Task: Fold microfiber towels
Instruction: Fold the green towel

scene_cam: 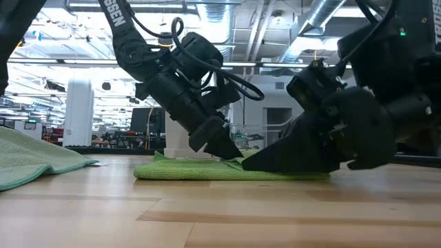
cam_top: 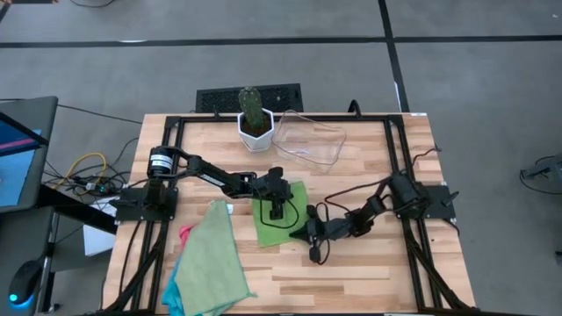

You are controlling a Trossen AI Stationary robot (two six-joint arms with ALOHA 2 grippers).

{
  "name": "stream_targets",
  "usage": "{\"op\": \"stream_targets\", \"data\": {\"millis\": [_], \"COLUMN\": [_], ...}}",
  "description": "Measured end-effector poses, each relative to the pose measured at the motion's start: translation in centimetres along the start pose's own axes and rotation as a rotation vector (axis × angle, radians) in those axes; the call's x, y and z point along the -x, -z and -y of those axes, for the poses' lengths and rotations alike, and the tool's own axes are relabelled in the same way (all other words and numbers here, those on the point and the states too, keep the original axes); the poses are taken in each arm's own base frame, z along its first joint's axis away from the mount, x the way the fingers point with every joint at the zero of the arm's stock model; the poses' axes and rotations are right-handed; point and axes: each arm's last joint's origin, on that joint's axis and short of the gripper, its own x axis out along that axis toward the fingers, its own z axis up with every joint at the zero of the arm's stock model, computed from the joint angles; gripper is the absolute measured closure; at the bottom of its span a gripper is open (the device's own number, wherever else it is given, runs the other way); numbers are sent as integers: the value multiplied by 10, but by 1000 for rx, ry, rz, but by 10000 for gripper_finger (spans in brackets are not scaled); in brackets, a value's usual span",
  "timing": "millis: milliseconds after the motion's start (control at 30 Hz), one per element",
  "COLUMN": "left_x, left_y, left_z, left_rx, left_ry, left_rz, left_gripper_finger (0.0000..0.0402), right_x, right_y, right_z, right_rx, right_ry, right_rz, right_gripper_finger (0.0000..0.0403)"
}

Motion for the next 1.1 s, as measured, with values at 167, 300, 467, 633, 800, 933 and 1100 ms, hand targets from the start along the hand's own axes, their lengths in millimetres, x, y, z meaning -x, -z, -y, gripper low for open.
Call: {"op": "stream_targets", "data": {"millis": [167,300,467,633,800,933,1100], "left_x": [1,9,27,50,98,137,150], "left_y": [-1,-7,-20,-31,-48,-59,-55], "left_z": [0,-3,-9,-12,-14,2,44], "left_rx": [-5,-10,-76,-94,26,54,-48], "left_ry": [-4,-59,-148,-174,-77,75,148], "left_rz": [1,7,-2,-28,-30,-12,-60], "left_gripper_finger": [401,401,393,354,323,321,322], "right_x": [2,2,3,3,3,5,11], "right_y": [3,1,2,3,2,-4,-30], "right_z": [-2,-1,-2,-2,-2,-4,-10], "right_rx": [-2,2,5,6,9,13,73], "right_ry": [-4,-9,-10,-11,-19,-44,-67], "right_rz": [-18,-28,-39,-41,-31,-1,62], "right_gripper_finger": [378,385,383,373,373,363,330]}}
